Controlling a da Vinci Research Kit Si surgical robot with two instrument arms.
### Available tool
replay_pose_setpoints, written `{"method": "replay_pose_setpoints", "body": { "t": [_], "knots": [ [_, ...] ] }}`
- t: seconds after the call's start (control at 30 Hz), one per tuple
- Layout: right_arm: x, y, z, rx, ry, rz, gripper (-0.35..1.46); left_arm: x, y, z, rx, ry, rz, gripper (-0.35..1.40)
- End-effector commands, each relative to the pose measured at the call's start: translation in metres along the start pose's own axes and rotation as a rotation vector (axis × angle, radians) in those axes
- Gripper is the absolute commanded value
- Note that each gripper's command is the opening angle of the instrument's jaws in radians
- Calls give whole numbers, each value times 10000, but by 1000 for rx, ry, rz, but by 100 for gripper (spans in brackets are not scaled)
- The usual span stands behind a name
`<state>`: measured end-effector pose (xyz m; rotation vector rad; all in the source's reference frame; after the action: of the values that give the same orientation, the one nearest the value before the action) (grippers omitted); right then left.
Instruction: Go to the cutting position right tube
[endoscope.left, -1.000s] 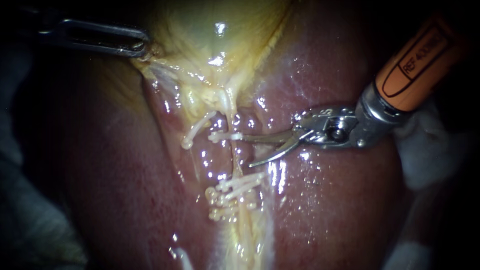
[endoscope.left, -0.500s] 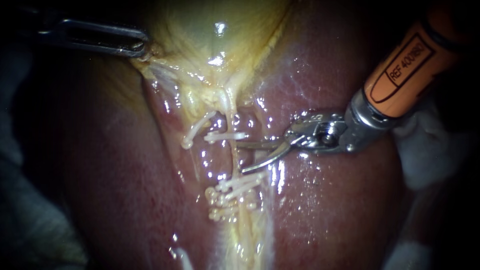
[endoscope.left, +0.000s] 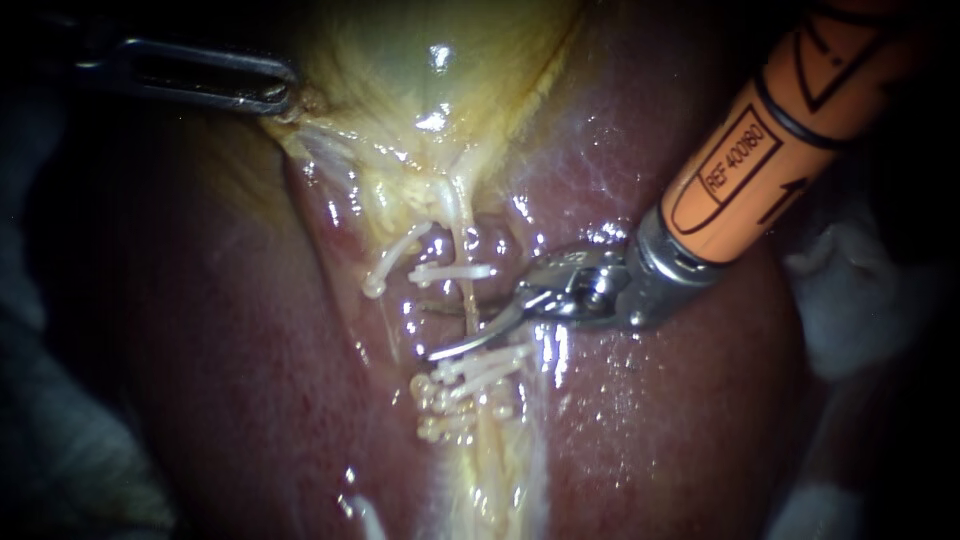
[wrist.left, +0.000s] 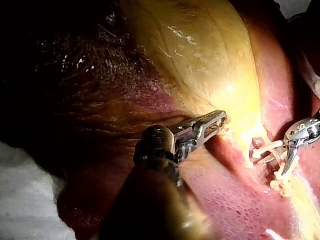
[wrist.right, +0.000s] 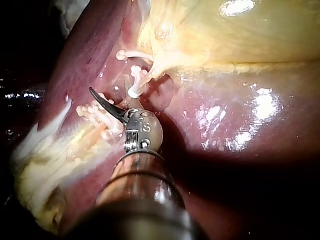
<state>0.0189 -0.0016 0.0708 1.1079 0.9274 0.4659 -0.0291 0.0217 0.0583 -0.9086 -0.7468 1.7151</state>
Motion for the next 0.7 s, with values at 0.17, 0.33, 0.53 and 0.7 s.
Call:
{"method": "replay_pose_setpoints", "body": {
  "t": [0.17, 0.33, 0.53, 0.7],
  "knots": [
    [7, 2, 9, -9, 33, -32, 143, 0, 0, 0, 0, 0, 0, -35],
    [10, 2, 15, -8, 54, -55, 143, 0, 0, 1, 0, 0, 0, -35],
    [10, -6, 15, 16, 81, -79, 142, 0, 0, 1, 0, 0, 0, -35],
    [16, -22, 14, 45, 112, -99, 140, 0, 0, 1, 0, 0, 0, -35]
  ]
}}
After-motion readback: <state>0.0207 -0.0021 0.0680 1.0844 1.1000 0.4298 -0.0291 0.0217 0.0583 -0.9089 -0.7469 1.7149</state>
